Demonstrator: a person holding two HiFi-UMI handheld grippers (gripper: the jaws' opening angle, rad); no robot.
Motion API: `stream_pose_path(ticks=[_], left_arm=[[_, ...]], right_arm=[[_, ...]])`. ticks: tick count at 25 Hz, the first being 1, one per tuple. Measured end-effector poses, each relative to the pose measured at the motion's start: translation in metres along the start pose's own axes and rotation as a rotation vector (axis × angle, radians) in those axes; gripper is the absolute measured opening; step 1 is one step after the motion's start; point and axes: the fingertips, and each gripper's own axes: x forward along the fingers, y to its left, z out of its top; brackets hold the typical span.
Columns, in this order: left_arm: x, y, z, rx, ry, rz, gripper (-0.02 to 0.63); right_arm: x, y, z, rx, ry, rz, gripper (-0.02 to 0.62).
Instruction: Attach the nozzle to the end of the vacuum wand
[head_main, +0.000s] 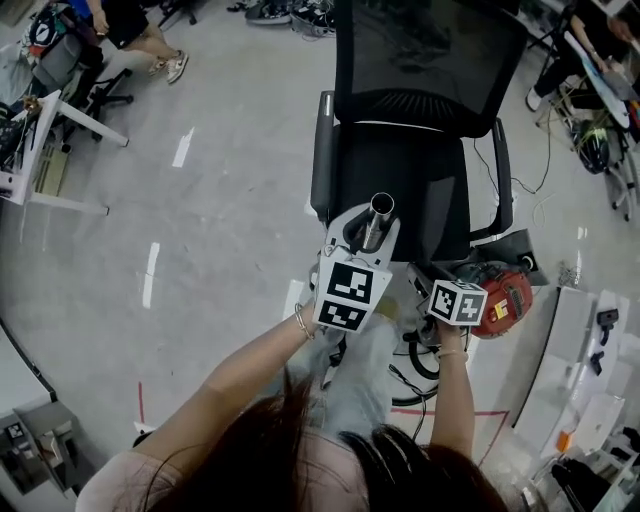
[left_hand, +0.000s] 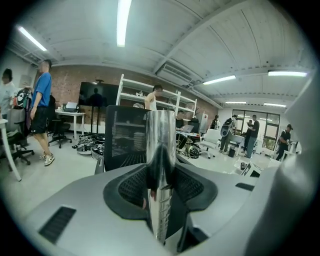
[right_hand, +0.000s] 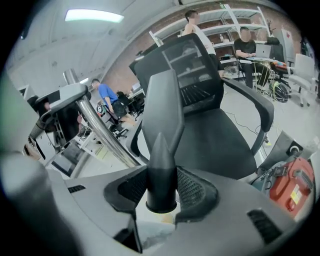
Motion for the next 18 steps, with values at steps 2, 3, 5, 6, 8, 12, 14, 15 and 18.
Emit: stream_pose_path(ticks=[2, 3, 5, 6, 8, 12, 14, 15, 18], left_arm=[[0.000, 0.000, 0.000, 0.001, 0.005, -0.010, 0.156], [0.001, 0.000, 0.001, 0.002, 0.007, -0.011, 0.156], [0.003, -0.001, 0.002, 0.001, 0.011, -0.007, 0.156], [0.004, -0.002, 0.002, 0.002, 0.013, -0.004, 0.156], [0.005, -0.006, 0.002, 0.004, 0.017, 0.008, 0.155], [0.006, -0.015, 0.002, 0.003, 0.032, 0.037, 0.156], [0.007, -0.020, 0.003, 0.006, 0.028, 0.043, 0.156], [0.007, -0.022, 0.003, 0.009, 0.022, 0.045, 0.156], [0.002, -0.028, 0.003, 0.012, 0.008, 0.060, 0.155]], right_arm=[[-0.004, 0.006, 0.007, 0.002, -0.018, 0.009, 0.179], [-0.005, 0.008, 0.012, 0.001, -0.024, 0.014, 0.179], [-0.008, 0.012, 0.019, -0.006, -0.029, 0.026, 0.179], [-0.011, 0.013, 0.022, -0.014, -0.029, 0.033, 0.179], [-0.017, 0.016, 0.029, -0.036, -0.026, 0.052, 0.179], [-0.032, 0.018, 0.043, -0.093, -0.026, 0.082, 0.179], [-0.039, 0.018, 0.050, -0.121, -0.032, 0.095, 0.179], [-0.042, 0.018, 0.054, -0.131, -0.037, 0.105, 0.179], [-0.051, 0.021, 0.062, -0.154, -0.052, 0.139, 0.179]])
